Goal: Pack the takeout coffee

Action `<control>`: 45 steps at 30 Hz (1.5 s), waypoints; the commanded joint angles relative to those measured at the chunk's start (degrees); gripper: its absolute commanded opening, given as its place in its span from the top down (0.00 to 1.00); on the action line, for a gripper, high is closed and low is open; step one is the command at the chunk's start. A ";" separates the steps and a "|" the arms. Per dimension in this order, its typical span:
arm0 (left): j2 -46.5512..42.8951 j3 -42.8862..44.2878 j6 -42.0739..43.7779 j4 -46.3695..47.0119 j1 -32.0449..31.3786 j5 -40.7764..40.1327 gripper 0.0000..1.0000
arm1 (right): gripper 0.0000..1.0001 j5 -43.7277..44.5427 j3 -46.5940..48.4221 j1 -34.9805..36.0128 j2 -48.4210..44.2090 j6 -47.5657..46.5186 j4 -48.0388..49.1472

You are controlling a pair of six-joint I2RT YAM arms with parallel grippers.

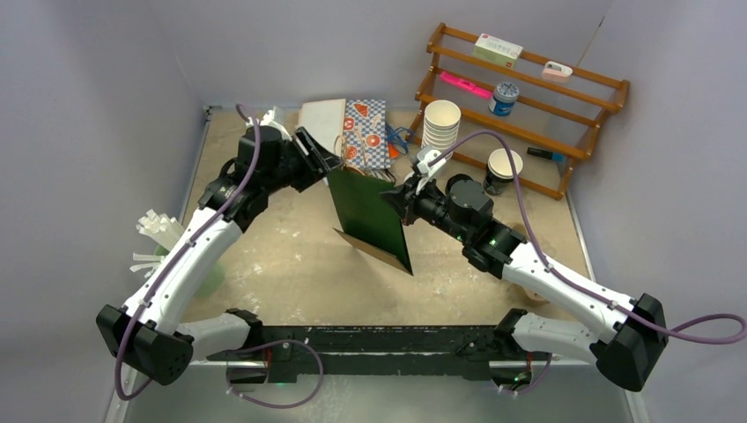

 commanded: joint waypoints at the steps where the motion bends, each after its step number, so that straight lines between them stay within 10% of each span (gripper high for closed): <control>1: -2.30 -0.13 -3.85 7.37 0.17 3.35 0.47 | 1.00 -1.01 0.13 0.20 -0.71 -1.58 2.58; 11: -0.08 -3.74 -7.09 14.14 0.17 7.06 0.46 | 1.00 -2.15 0.20 0.17 -0.96 -1.77 2.42; 16: 0.17 -3.81 -6.98 13.74 0.17 4.74 0.75 | 0.97 -3.28 0.25 0.23 -0.72 -1.72 2.38; 18: -0.41 -3.62 -5.52 14.22 0.24 3.40 0.99 | 0.88 -3.51 0.29 0.23 -0.87 -1.40 2.10; 24: -3.05 -1.97 4.97 13.45 0.01 1.86 1.00 | 0.27 -2.77 4.10 0.23 -1.32 4.94 -4.88; 27: -4.67 -4.17 8.85 15.01 -0.04 5.69 1.00 | 0.18 -5.39 9.86 0.20 -0.15 8.32 -11.58; 36: -10.51 -7.16 19.76 12.77 -0.36 10.50 1.00 | 0.12 -0.59 18.45 0.18 -1.95 14.58 -23.62; 45: -13.61 -4.05 26.56 6.90 -0.36 18.80 1.00 | 0.35 -3.90 28.12 0.16 5.06 13.75 -30.66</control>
